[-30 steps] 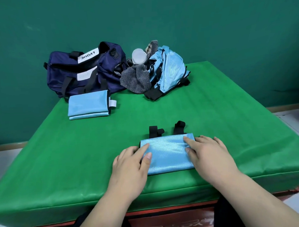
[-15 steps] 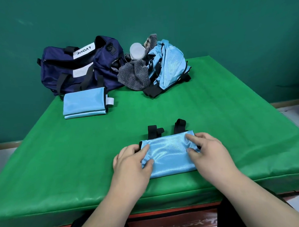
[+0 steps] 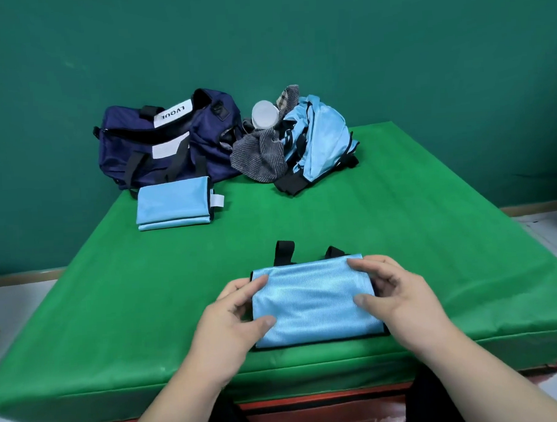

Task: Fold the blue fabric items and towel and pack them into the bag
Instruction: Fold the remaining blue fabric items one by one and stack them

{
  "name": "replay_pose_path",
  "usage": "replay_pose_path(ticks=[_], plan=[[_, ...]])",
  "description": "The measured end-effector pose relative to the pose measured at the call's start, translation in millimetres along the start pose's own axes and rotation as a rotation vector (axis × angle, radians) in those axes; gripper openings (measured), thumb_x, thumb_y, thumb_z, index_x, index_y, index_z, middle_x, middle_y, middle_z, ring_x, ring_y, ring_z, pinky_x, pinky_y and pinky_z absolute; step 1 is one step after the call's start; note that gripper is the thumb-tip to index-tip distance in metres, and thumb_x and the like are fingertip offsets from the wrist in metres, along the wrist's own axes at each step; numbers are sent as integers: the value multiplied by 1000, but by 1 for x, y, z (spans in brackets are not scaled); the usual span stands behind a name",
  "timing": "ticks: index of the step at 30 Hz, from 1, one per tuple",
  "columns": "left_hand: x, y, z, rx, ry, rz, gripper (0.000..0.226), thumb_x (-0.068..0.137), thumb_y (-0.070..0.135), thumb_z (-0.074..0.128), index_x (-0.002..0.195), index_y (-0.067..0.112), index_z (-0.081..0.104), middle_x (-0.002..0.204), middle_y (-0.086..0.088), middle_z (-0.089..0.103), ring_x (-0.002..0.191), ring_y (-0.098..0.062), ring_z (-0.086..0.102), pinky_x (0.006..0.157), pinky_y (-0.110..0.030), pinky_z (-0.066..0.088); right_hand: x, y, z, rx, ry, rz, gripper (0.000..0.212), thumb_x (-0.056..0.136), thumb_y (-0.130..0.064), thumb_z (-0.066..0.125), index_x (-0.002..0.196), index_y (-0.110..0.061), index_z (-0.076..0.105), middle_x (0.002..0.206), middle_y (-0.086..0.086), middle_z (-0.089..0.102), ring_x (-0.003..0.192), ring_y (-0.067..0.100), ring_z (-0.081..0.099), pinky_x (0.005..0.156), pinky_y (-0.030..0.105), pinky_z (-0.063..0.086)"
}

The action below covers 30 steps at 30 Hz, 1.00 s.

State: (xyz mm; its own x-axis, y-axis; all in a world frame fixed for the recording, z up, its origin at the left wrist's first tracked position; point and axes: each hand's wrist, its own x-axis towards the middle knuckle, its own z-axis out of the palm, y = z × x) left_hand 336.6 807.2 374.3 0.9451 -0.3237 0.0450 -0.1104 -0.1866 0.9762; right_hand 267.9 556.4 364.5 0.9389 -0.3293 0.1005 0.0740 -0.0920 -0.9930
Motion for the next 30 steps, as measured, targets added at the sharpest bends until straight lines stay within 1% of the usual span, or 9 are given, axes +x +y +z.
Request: replay_pose_path(ticks=[5,9,11,14,19,22,24,27,30], plan=[[-12,-2,-34,-198,-18,-26,59,61,-18,78,106,20,75,114,1,65,107,-1,64,92,-9,44,-4,-8,22,123,-107,-10,69,73,25,70,103,-37,78,117,3,59,101,13,62,89,21,47],[-13,-5,-69,-207,6,-15,60,66,-29,71,106,16,74,112,-3,67,103,0,65,86,-8,46,2,-7,60,159,-133,-24,61,70,33,62,90,-22,81,110,6,58,89,7,62,75,14,49],[-8,-8,-87,-200,31,1,61,67,-32,66,107,13,73,110,-2,66,98,2,65,83,-8,46,11,-9,81,165,-138,-30,61,70,35,58,93,-17,78,110,8,57,86,4,61,67,14,47],[6,-9,-114,-192,46,39,61,66,-31,68,111,10,71,112,-4,63,100,1,64,84,-8,45,30,-13,113,160,-148,-35,64,69,36,52,95,-17,77,109,6,57,86,0,60,64,15,42],[48,-12,-168,-153,103,55,58,56,-4,76,108,21,75,116,-3,63,106,-6,61,91,-10,43,78,-23,166,116,-170,-59,66,71,34,53,94,-23,76,109,1,56,88,-3,60,62,21,41],[91,-9,-198,-17,135,67,63,65,-16,80,112,25,72,118,-4,63,100,-9,56,86,-8,43,122,-31,197,65,-147,-86,66,70,28,57,87,-32,76,110,-6,59,94,-1,61,73,17,46],[128,-7,-215,35,181,61,62,71,-18,75,110,29,71,119,-1,67,100,-9,58,89,-13,46,158,-37,218,18,-85,-111,59,65,15,63,84,-39,76,111,-7,66,99,8,64,85,23,50],[186,-5,-236,173,223,12,59,73,-7,79,105,43,71,86,0,64,74,-9,53,73,-22,44,209,-43,246,-10,-26,-104,55,58,0,62,85,-46,75,106,7,70,86,18,64,78,32,52],[236,2,-253,356,234,5,56,75,1,80,111,42,69,66,6,46,50,-2,40,53,-14,32,253,-43,266,-91,-10,-131,55,69,9,62,97,-37,73,90,4,64,69,11,56,64,25,46]])
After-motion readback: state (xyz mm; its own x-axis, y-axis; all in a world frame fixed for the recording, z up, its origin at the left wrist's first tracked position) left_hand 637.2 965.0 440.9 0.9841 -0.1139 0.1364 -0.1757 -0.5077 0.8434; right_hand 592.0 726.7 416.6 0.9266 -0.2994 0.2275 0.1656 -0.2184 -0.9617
